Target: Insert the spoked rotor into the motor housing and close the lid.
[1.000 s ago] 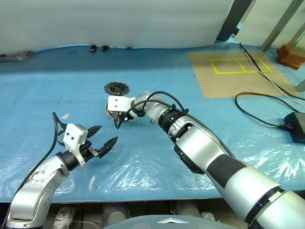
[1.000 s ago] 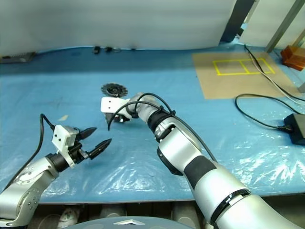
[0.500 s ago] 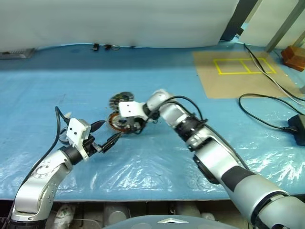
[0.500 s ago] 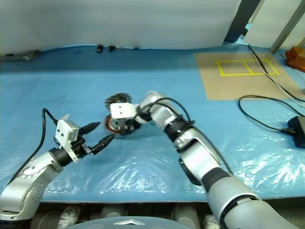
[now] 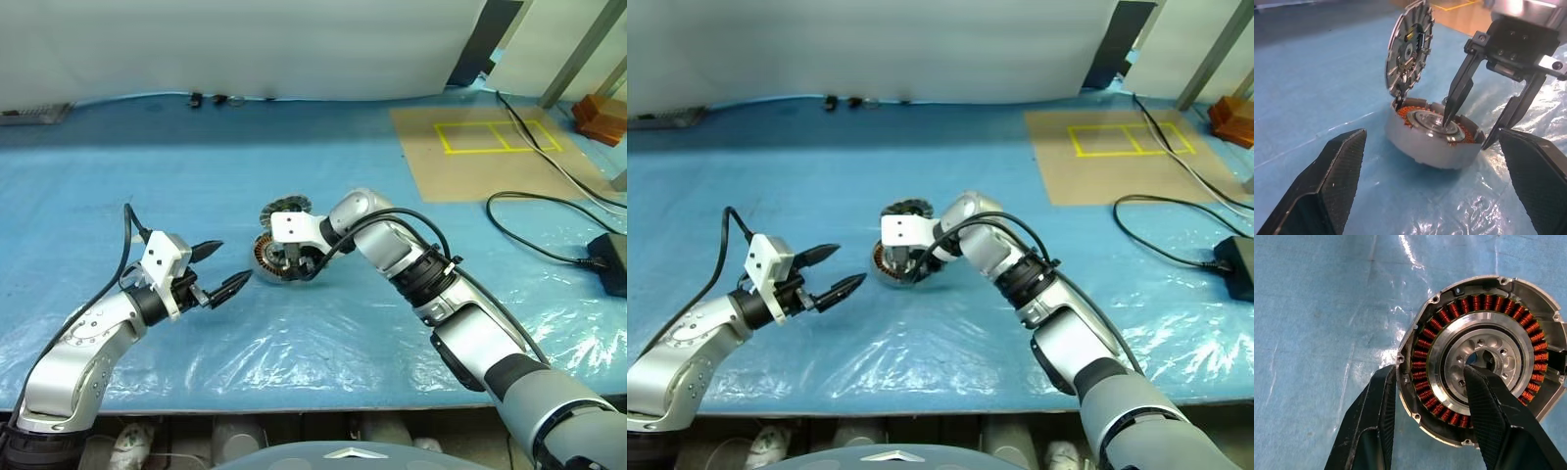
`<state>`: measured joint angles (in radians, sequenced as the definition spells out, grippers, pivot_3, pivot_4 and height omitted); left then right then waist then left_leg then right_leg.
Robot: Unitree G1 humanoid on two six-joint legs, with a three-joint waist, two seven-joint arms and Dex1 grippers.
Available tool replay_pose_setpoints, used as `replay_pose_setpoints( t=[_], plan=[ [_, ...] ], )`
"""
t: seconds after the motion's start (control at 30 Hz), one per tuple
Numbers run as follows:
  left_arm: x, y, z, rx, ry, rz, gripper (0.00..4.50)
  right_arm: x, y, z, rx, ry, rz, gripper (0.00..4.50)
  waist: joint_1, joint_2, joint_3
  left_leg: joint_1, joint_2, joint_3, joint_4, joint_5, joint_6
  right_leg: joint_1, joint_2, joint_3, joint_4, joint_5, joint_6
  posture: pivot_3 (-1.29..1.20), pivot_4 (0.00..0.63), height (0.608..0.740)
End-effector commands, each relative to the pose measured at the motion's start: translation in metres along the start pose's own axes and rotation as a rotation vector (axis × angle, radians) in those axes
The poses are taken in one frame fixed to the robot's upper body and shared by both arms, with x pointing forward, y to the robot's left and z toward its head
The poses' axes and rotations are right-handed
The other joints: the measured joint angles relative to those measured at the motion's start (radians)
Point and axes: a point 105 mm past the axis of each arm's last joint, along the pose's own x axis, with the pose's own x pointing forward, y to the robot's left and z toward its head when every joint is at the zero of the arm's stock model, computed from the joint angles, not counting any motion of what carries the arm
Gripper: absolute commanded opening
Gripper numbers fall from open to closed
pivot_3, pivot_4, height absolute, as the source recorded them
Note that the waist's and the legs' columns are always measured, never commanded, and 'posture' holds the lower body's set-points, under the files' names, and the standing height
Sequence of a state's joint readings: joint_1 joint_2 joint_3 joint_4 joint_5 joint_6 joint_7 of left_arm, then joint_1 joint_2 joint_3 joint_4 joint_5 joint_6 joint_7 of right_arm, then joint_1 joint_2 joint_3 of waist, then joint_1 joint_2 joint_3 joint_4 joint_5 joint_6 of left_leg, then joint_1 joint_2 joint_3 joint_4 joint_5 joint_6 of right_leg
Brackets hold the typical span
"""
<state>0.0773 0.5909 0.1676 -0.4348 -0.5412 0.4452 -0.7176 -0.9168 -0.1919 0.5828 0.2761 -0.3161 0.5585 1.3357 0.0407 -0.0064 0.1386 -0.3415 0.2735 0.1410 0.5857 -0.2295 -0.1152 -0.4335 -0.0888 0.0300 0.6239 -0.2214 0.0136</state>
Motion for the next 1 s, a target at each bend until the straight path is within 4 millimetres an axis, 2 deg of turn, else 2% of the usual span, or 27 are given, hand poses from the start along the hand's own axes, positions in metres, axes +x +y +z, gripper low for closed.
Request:
replay_pose_setpoints(
  t=[0.03, 0.1, 0.13, 0.3, 0.4, 0.5, 0.67, 0.73, 0.83, 1.0],
  plan=[
    [-0.001, -0.001, 0.007, 0.016, -0.011, -0.013, 4.50, 0.025, 0.014, -0.018, 0.064, 0.057, 0.051, 1.92, -0.001, 0.000, 0.000, 0.000, 0.000, 0.000, 0.000, 0.000, 0.000, 0.000, 0.000, 0.000, 0.000, 0.000, 0.000, 0.00, 0.150, 0.740],
    [-0.002, -0.002, 0.007, 0.017, -0.009, -0.012, 4.50, 0.029, 0.017, -0.020, 0.046, 0.059, 0.063, 1.92, -0.001, 0.000, -0.001, 0.000, 0.000, 0.000, -0.001, 0.000, 0.000, 0.000, 0.000, 0.000, 0.000, 0.000, 0.000, 0.00, 0.150, 0.740],
    [-0.002, -0.001, 0.007, 0.018, -0.008, -0.009, 4.50, 0.030, 0.018, -0.021, 0.042, 0.055, 0.066, 2.52, -0.001, -0.001, -0.001, 0.001, 0.000, 0.001, -0.001, 0.000, 0.000, 0.002, 0.000, 0.000, 0.000, 0.000, 0.000, 0.00, 0.150, 0.740],
    [-0.004, 0.000, 0.007, 0.023, -0.003, 0.002, 4.50, 0.017, 0.006, -0.013, 0.065, 0.033, 0.045, 4.08, -0.002, -0.001, -0.001, 0.007, 0.000, 0.001, -0.001, 0.000, 0.000, 0.006, 0.000, 0.001, 0.000, 0.000, 0.000, 0.00, 0.150, 0.740],
    [-0.004, 0.001, 0.008, 0.023, -0.004, 0.004, 4.50, 0.004, -0.005, 0.001, 0.092, -0.033, 0.032, 4.08, 0.001, 0.000, 0.000, 0.008, 0.000, 0.001, -0.001, 0.000, 0.000, 0.007, 0.000, 0.001, 0.000, 0.000, 0.000, 0.00, 0.150, 0.740],
    [-0.003, 0.000, 0.008, 0.021, -0.004, 0.002, 4.50, -0.023, -0.013, 0.024, 0.107, -0.141, 0.025, 4.08, 0.002, 0.001, 0.000, 0.006, 0.000, 0.001, 0.000, 0.000, 0.000, 0.006, 0.000, 0.001, 0.000, 0.000, 0.000, 0.00, 0.150, 0.740],
    [-0.005, 0.001, 0.010, 0.024, -0.005, 0.004, 4.50, -0.056, -0.011, 0.032, 0.176, -0.279, 0.010, 4.08, 0.002, 0.000, 0.000, 0.003, 0.000, 0.001, -0.003, 0.000, 0.000, 0.002, 0.000, 0.000, -0.002, 0.000, 0.000, 0.00, 0.150, 0.740],
    [-0.007, 0.001, 0.010, 0.029, -0.005, 0.009, 4.50, -0.067, -0.014, 0.018, 0.175, -0.285, -0.074, 4.08, 0.003, 0.000, 0.000, 0.000, 0.000, 0.001, -0.004, 0.002, 0.003, -0.001, 0.001, 0.000, -0.002, 0.002, 0.003, 0.00, 0.150, 0.740],
    [-0.008, -0.001, 0.011, 0.029, -0.009, 0.010, 4.50, -0.084, -0.016, -0.003, 0.288, -0.409, -0.182, 4.08, 0.007, -0.001, -0.001, -0.002, 0.000, 0.001, -0.004, 0.002, 0.003, -0.002, 0.000, -0.001, -0.005, 0.002, 0.004, 0.00, 0.150, 0.740],
    [-0.006, -0.005, 0.010, 0.024, -0.013, -0.008, 4.50, -0.086, -0.022, -0.055, 0.474, -0.489, -0.430, 4.08, 0.006, -0.001, -0.001, -0.003, 0.000, 0.003, -0.004, 0.001, 0.001, -0.002, 0.000, 0.000, -0.003, 0.001, 0.002, 0.00, 0.150, 0.740]
  ],
)
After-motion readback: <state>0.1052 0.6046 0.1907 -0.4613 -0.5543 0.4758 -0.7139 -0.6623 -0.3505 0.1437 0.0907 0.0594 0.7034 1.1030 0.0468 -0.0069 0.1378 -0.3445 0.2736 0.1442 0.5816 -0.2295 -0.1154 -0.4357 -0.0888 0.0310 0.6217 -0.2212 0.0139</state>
